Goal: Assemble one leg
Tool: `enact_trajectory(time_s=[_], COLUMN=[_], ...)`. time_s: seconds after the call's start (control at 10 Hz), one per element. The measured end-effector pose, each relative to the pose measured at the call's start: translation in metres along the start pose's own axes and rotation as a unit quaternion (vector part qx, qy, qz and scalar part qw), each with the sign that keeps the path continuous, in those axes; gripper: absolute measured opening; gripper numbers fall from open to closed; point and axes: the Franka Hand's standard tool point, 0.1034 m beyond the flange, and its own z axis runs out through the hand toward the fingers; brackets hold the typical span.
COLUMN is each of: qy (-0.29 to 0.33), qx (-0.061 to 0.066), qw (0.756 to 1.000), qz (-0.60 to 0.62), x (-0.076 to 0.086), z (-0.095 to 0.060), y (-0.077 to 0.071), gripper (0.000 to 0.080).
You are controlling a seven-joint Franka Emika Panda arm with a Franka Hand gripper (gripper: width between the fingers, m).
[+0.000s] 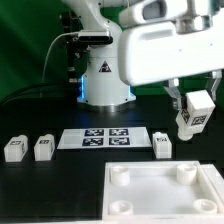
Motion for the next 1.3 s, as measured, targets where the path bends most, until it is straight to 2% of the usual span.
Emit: enact_trajectory(time_s=[0.1, 0.2, 0.4, 0.5, 0.6, 0.7, 0.9, 1.1, 1.3], qy=[0.049, 0.079, 0.171, 0.199, 0.151, 0.164, 0.154, 0.154, 0.162], qx=[-0.011, -0.019, -0.045, -0.053, -0.041, -0.045, -0.037, -0.026, -0.023], qw=[0.999, 0.997, 0.984, 0.978, 0.988, 0.985, 0.987, 0.988, 0.986], qz=[0.000, -0.004, -0.012, -0.009, -0.008, -0.008, -0.009, -0.006, -0.002], x=[0.008, 0.003, 0.003, -0.002, -0.012, -0.007, -0.008, 0.003, 0.018], z=[-0.003, -0.001, -0.002, 0.004, 0.017, 0.011, 0.024, 0.040, 0.046], y=[0.004, 0.006, 0.016, 0.021, 0.018, 0.020, 0.014, 0.009, 0.011], gripper=[0.0294, 0.0294, 0.0294, 0.0294, 0.0294, 0.0294, 0.0294, 0.0294, 0.0294])
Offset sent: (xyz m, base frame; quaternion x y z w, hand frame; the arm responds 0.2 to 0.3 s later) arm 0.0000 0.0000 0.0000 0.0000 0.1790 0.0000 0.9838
